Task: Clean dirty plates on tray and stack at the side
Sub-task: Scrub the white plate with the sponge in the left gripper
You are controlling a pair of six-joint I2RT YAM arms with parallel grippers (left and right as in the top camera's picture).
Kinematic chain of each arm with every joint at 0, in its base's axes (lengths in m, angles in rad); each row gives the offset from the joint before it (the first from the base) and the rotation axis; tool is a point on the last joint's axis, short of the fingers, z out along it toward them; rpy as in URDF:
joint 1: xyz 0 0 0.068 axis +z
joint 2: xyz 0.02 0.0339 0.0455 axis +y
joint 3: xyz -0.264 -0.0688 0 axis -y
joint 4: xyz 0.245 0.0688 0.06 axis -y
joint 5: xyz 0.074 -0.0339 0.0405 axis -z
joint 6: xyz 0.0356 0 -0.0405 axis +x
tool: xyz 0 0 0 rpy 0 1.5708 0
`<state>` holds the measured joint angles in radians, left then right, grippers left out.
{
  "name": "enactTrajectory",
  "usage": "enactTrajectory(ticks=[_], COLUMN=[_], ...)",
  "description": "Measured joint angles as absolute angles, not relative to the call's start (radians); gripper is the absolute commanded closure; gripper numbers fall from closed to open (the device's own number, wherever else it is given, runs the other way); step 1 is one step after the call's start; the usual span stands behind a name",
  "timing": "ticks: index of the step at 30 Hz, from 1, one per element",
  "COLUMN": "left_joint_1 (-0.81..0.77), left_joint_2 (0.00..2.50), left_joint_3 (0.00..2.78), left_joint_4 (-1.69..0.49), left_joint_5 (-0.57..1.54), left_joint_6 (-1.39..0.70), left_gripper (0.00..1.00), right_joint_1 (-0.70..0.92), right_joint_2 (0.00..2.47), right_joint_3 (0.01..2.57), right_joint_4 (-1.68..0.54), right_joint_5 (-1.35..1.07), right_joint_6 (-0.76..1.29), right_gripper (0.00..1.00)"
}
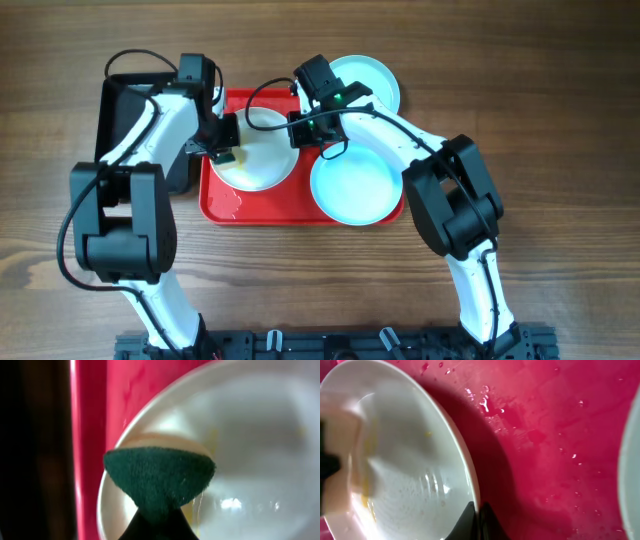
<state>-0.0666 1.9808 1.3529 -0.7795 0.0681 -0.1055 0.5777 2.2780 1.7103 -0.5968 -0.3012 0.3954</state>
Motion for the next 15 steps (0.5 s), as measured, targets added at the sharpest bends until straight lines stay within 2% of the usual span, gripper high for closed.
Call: enactTrajectory(ticks=[7, 11, 15], left_joint_1=[-0.096, -0.123, -0.171], left_joint_2=[1.966, 1.959, 1.959], left_joint_3=[1.259, 1.247, 1.245], left_joint_4=[-0.61, -0.606, -0.613], left_joint_5=[0.045, 0.036, 0.142], left_joint_6=[-0.104, -0.101, -0.097], left_gripper=[0.96, 0.96, 0.96], right_joint_1=[0.577, 0.575, 0.572], right_joint_2=[2.28, 2.285, 2.285], right_joint_3=[1.71, 1.71, 1.71], right_joint_4=[-0.598, -0.598, -0.598], right_joint_5=[-0.306, -0.307, -0.307], right_joint_6=[0.395, 0.395, 0.395], right_gripper=[0.96, 0.96, 0.96])
